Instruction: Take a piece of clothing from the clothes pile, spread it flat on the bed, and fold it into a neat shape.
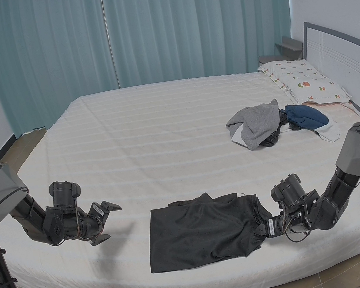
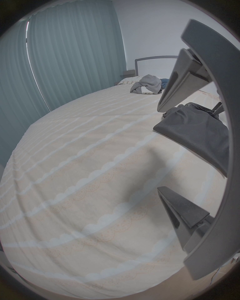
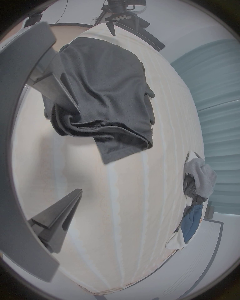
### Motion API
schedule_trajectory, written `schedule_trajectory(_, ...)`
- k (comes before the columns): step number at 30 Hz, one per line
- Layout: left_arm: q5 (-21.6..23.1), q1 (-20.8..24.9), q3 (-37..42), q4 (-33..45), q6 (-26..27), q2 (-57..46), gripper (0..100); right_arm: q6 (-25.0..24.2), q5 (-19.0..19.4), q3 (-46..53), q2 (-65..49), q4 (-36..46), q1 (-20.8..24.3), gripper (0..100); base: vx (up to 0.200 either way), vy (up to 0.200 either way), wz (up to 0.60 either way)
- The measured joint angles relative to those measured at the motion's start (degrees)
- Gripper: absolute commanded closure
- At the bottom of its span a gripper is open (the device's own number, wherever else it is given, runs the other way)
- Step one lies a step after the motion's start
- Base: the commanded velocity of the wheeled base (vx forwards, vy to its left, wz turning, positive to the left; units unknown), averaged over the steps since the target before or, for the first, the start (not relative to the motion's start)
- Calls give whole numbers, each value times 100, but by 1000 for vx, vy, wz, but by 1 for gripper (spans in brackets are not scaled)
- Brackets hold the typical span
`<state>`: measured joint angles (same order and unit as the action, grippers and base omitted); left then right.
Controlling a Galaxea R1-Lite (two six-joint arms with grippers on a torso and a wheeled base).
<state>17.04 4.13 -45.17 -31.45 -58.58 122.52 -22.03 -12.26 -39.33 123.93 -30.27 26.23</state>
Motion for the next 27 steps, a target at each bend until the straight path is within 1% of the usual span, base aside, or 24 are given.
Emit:
schedule_trajectory(5, 0, 0, 0, 0, -2, 2, 0, 424, 72, 564, -23, -703, -206, 0, 0, 0, 0)
schedule_trajectory(8, 0, 0, -1, 0, -2, 4, 0, 519, 149, 872, -48, -1106, -380, 0, 0, 0, 0)
schedule_trajectory(14, 0, 0, -1, 0, -2, 6, 0, 545, 529, 1235, -235, -1317, -675, 0, 0, 0, 0)
schedule_trajectory(17, 0, -2, -1, 1, -2, 6, 0, 482, 863, 1287, -397, -1332, -800, 0, 0, 0, 0)
schedule_trajectory(19, 0, 0, 0, 0, -2, 6, 0, 339, 1061, 1292, -500, -1341, -866, 0, 0, 0, 0)
schedule_trajectory(21, 2, 0, 0, 0, 0, 6, 0, 150, 1189, 1268, -577, -1341, -874, 0, 0, 0, 0)
schedule_trajectory(27, 2, -2, -1, 4, -5, 6, 0, -477, 1392, 990, -651, -1330, -750, 0, 0, 0, 0)
